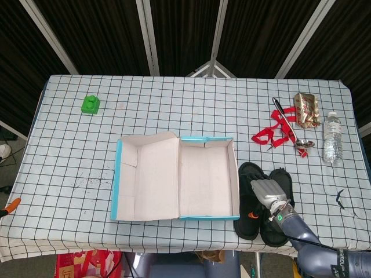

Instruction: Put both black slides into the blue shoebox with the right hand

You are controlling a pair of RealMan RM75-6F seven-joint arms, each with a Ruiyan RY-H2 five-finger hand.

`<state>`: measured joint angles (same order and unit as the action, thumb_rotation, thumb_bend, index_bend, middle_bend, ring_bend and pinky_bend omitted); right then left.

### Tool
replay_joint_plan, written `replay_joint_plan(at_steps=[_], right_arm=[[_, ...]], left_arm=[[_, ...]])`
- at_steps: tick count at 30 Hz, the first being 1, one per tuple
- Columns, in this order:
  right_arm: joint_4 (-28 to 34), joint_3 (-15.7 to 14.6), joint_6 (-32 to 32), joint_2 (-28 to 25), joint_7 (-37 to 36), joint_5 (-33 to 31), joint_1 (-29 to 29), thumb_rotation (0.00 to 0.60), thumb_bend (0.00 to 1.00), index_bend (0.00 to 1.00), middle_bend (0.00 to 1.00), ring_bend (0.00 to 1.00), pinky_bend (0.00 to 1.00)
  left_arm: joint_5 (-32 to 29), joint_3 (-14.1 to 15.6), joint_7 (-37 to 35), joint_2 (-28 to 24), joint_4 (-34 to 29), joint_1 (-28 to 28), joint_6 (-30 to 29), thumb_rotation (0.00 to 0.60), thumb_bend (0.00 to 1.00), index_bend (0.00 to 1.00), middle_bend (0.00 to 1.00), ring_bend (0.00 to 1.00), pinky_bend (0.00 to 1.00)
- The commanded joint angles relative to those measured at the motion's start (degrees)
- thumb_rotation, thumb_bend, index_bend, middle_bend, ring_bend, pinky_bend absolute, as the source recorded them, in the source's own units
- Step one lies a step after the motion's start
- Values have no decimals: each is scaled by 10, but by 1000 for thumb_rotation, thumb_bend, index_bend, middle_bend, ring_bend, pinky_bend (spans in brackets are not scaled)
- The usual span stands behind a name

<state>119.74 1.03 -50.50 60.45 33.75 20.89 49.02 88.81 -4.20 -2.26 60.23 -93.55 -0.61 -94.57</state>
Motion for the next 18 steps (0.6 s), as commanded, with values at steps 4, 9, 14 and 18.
replay_joint_plan(at_steps=[4,9,14,18], right_arm=[[-16,-10,-2,9,-10,-7,7,600,128,0,0,0,0],[-31,-13,7,22,-21,-10,13,600,128,0,0,0,0],[-46,-17,8,37,-17,-23,28,600,129,0,0,0,0],[-55,-21,7,46,-14,-37,40,600,128,0,5,0,0]], left_arm=[[3,1,7,2,-1,-1,1,600,164,75,0,0,0],[3,2,16,4,-3,-2,3,600,165,75,0,0,0],[3,2,20,5,-4,-2,4,600,164,75,0,0,0],[1,2,21,5,-3,-3,5,600,165,75,0,0,0]])
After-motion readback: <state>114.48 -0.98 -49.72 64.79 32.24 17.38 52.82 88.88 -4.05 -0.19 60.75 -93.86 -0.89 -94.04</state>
